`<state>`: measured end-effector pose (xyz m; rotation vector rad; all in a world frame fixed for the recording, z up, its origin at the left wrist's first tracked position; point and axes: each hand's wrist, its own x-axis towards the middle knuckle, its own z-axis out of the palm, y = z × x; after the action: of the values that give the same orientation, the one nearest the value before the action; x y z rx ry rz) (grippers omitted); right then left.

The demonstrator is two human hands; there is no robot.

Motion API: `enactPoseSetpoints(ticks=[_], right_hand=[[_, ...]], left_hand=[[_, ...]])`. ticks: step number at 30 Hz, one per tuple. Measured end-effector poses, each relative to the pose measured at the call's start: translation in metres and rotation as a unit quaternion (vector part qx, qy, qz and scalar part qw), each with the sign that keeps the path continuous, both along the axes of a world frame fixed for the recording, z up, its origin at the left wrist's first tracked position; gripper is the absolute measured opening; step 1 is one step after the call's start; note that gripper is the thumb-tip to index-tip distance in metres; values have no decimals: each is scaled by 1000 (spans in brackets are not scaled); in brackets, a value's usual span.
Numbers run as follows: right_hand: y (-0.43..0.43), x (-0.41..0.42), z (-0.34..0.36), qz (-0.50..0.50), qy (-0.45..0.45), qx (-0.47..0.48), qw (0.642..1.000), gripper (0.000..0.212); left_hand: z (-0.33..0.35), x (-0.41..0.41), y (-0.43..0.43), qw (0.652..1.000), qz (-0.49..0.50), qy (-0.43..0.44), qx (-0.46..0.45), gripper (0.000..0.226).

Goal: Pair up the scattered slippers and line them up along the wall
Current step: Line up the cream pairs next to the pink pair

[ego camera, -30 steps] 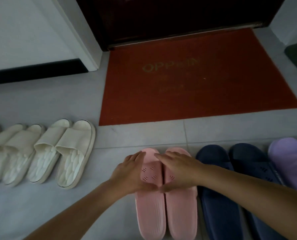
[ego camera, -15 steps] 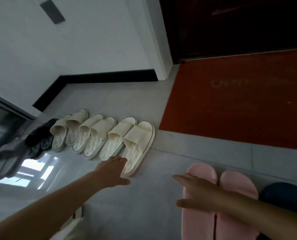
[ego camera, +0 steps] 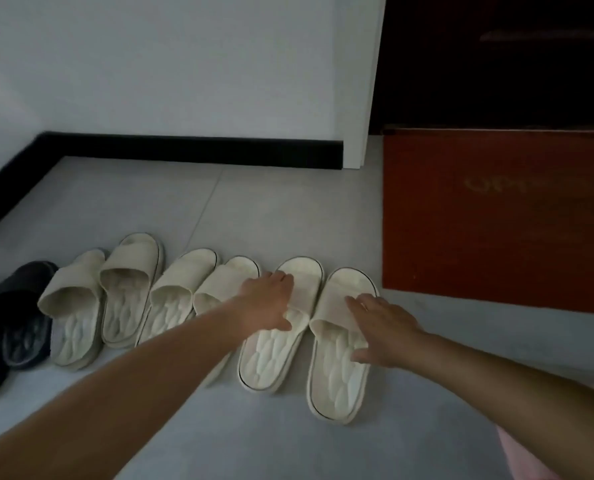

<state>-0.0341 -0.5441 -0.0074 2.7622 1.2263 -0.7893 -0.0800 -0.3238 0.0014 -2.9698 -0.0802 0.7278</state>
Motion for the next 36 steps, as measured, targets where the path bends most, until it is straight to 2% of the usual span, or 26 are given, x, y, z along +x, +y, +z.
enactPoseSetpoints(ticks=[4, 9, 14, 20, 30, 36], right_hand=[[38, 9, -22, -147, 8, -42, 988, 105], [26, 7, -28, -226, 53, -7, 973, 96], [-20, -29, -15, -196, 71, -15, 978, 86], [-98, -78, -4, -123, 63, -81, 987, 84], [-151, -68, -31, -131, 55, -52, 988, 85], [-165, -72, -30, -127, 32, -53, 990, 84]], left_hand=[[-33, 26, 23, 996, -62, 39, -49, 97], [-47, 37, 26, 989, -72, 12, -127, 71], [-49, -11, -17, 985, -91, 28, -145, 75], [-39, -69, -97, 973, -131, 81, -174, 74], [-39, -45, -139, 968, -128, 143, -161, 75], [-45, -52, -139, 976, -100, 100, -163, 76]])
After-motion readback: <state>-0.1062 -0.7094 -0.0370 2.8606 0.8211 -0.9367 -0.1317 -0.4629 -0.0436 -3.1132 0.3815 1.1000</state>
